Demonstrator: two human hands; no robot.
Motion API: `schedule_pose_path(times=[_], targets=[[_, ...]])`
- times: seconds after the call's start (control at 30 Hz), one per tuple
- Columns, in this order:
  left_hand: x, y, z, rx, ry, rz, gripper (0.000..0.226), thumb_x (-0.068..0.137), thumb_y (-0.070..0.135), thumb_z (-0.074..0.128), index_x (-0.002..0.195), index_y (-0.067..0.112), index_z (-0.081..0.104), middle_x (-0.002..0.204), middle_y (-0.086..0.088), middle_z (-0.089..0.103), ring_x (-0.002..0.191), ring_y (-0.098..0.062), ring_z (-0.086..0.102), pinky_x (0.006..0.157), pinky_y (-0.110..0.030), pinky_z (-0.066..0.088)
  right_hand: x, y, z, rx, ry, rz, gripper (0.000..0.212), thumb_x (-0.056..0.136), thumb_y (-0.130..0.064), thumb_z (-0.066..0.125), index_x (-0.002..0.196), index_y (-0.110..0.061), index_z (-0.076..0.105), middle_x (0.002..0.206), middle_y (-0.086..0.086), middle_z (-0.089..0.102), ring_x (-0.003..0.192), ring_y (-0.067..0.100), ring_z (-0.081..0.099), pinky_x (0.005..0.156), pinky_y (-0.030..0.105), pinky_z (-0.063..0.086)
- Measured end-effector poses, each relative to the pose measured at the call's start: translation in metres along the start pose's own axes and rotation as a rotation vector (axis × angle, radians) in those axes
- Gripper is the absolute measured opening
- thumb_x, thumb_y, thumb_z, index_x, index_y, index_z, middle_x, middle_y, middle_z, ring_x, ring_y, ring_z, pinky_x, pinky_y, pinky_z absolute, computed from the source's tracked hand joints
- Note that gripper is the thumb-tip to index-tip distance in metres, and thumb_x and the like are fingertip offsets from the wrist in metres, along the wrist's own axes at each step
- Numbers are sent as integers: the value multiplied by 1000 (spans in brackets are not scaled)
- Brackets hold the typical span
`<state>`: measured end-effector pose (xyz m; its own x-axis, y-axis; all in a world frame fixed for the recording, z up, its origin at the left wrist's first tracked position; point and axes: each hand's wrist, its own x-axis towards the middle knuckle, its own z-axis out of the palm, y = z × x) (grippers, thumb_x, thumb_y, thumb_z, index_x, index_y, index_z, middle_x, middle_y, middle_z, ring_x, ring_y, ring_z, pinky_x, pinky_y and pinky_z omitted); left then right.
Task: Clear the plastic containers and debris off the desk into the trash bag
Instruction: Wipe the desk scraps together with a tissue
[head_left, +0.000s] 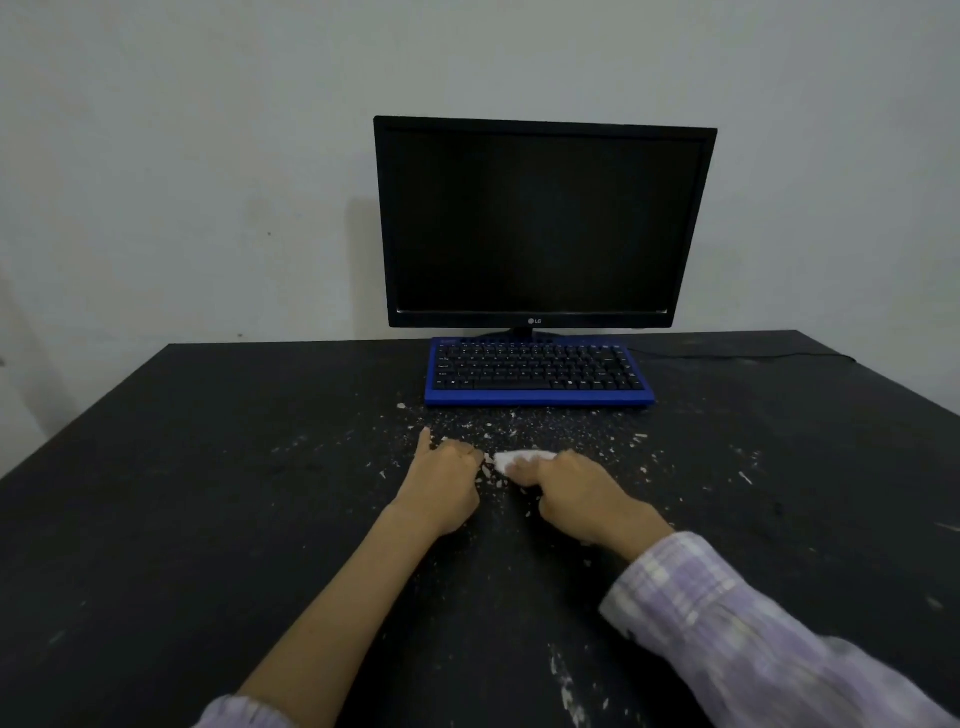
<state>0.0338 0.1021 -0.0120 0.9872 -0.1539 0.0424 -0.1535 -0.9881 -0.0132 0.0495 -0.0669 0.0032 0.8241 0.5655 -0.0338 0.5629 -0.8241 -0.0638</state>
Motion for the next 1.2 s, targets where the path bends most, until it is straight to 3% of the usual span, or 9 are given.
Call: schedule_pose_path(times=[0.17, 0.27, 0.37, 0.5, 0.63, 0.73, 0.97, 1.07, 1.2], targets=[[-10, 5, -5, 87, -5, -15, 52, 93, 20, 41, 144, 13, 34, 148, -5, 38, 141, -23, 24, 115, -54, 3, -49, -5, 15, 28, -12, -135, 74, 80, 0, 41, 144, -36, 35, 147, -8, 42, 123, 23, 47, 116, 36, 17], [-32, 11, -3, 70, 25, -25, 58, 94, 19, 40, 149, 15, 22, 155, -4, 25, 145, -24, 12, 116, -52, -2, -65, 13, 6, 36, 39, -18, 70, 82, -6, 42, 138, -47, 38, 137, -6, 55, 116, 22, 55, 109, 34, 31], [-64, 19, 2, 54, 58, -27, 62, 93, 18, 39, 150, 16, 15, 156, -3, 21, 146, -23, 7, 115, -50, -8, -67, 15, 1, 57, 43, 109, 60, 87, -10, 42, 138, -42, 43, 129, 3, 61, 114, 25, 56, 103, 34, 37], [-97, 28, 11, 98, 40, -22, 59, 93, 19, 37, 149, 14, 19, 155, -4, 25, 146, -24, 7, 114, -52, -11, -75, -17, 16, 64, 57, 35, 66, 80, -1, 39, 140, -29, 41, 143, -4, 47, 126, 21, 47, 113, 33, 24], [-107, 31, 11, 124, 6, -19, 61, 94, 18, 34, 151, 13, 13, 157, -4, 19, 147, -25, 4, 112, -54, -14, -104, -30, 29, 48, -1, -89, 81, 73, 1, 36, 146, -35, 29, 151, -12, 33, 136, 11, 36, 118, 33, 11], [-107, 31, 8, 136, -24, -6, 61, 95, 20, 33, 151, 13, 11, 158, -5, 16, 147, -24, 2, 111, -56, -16, -125, -13, 24, 66, -22, -1, 85, 75, 1, 36, 147, -43, 22, 153, -25, 21, 140, -1, 24, 118, 37, 2], [-76, 49, -10, 95, 54, 48, 53, 94, 19, 37, 146, 12, 28, 153, -6, 29, 146, -25, 8, 111, -58, -12, -134, -28, 21, 27, -39, 136, 75, 83, -2, 37, 151, -27, 15, 158, -7, 15, 144, 10, 17, 118, 40, 8], [-48, 70, -18, 60, 87, 138, 51, 98, 22, 33, 148, 14, 23, 156, -4, 22, 146, -25, 6, 112, -57, -11, -153, -24, 26, 92, -62, 159, 73, 84, -11, 35, 149, -37, 16, 156, -17, 17, 142, 2, 19, 118, 39, 9], [-11, 104, -24, 63, 34, 290, 52, 100, 29, 31, 149, 13, 20, 157, -5, 20, 147, -25, 5, 112, -58, -8, -181, 14, 24, 64, -12, 400, 54, 94, -45, 28, 147, -41, 21, 154, -21, 22, 137, 2, 33, 117, 41, 11]])
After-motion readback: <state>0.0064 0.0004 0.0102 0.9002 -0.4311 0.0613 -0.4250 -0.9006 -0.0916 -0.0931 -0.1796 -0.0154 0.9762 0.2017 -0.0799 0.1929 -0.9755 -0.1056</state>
